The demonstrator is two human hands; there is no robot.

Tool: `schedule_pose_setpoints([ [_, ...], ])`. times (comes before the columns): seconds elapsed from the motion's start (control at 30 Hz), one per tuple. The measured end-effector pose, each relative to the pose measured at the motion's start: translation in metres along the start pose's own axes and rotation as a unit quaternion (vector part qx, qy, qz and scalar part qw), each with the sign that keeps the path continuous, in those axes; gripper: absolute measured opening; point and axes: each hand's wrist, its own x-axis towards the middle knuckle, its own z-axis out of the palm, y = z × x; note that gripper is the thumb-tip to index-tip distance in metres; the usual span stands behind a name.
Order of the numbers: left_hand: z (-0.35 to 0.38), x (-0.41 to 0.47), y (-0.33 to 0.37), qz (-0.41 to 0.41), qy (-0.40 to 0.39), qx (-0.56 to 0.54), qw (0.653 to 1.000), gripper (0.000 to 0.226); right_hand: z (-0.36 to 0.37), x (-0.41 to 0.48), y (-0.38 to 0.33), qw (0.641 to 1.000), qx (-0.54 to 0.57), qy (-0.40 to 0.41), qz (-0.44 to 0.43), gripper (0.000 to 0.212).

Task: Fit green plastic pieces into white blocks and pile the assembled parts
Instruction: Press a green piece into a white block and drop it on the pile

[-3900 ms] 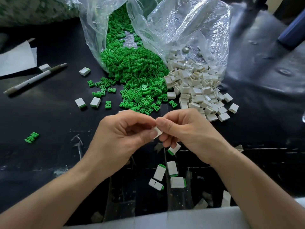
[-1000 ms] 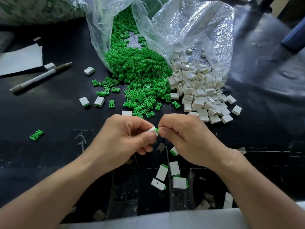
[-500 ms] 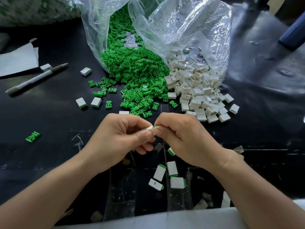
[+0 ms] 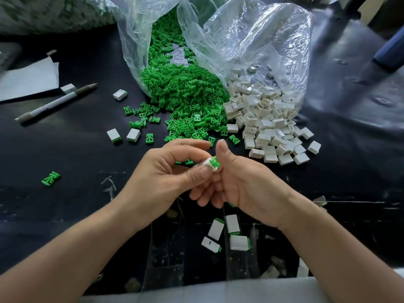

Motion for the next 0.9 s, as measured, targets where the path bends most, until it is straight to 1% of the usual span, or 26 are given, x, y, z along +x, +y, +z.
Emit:
schedule_pose_setpoints([
  [0.13, -0.001, 0.0002, -0.0015, 0.004, 0.0, 0.0, 1.0, 0.022, 0.0011, -0.0013, -0.0023, 0.999, 0.045, -0.012, 0.01, 0.057],
  [0.23, 0.0023, -0.0011, -0.0002, 0.021, -0.04, -0.036, 0.998, 0.022, 0.0029, -0.001, -0.0003, 0.999, 0.04, -0.001, 0.01, 0.052],
  [0.3, 0.0041, -0.0008, -0.0005, 0.029, -0.056, -0.04, 0.997, 0.021, 0.0042, -0.0005, 0.0017, 0.999, 0.035, 0.002, 0.01, 0.049],
  [0.43, 0.0034, 0.001, -0.0018, 0.026, -0.035, -0.032, 0.999, 0.02, 0.0048, 0.0013, 0.0056, 0.999, 0.033, 0.007, 0.008, 0.049],
  [0.53, 0.0041, 0.0005, -0.0015, 0.029, -0.031, -0.04, 0.998, 0.02, 0.0053, 0.0015, 0.0055, 1.0, 0.002, -0.001, -0.012, 0.046],
  [0.6, 0.0042, 0.0005, -0.0024, 0.031, -0.031, -0.049, 0.998, 0.02, 0.005, 0.0008, 0.0057, 1.0, 0.001, 0.003, -0.012, 0.049],
  [0.77, 0.0036, 0.0004, -0.0043, 0.024, -0.031, -0.068, 0.997, 0.02, 0.0022, -0.0003, 0.0053, 1.0, -0.009, 0.001, 0.008, 0.077],
  [0.8, 0.0033, 0.0005, -0.0044, 0.02, -0.03, -0.072, 0.997, 0.019, 0.0024, -0.0005, 0.0047, 1.0, 0.004, -0.006, 0.009, 0.077],
  [0.83, 0.0027, 0.0005, -0.0043, 0.015, -0.03, -0.072, 0.997, 0.02, 0.003, -0.0006, 0.0037, 1.0, 0.022, -0.013, 0.01, 0.07],
  [0.9, 0.0016, 0.0006, -0.0037, 0.01, -0.03, -0.057, 0.998, 0.023, 0.0044, -0.0008, 0.0007, 0.998, 0.049, -0.023, 0.015, 0.049],
])
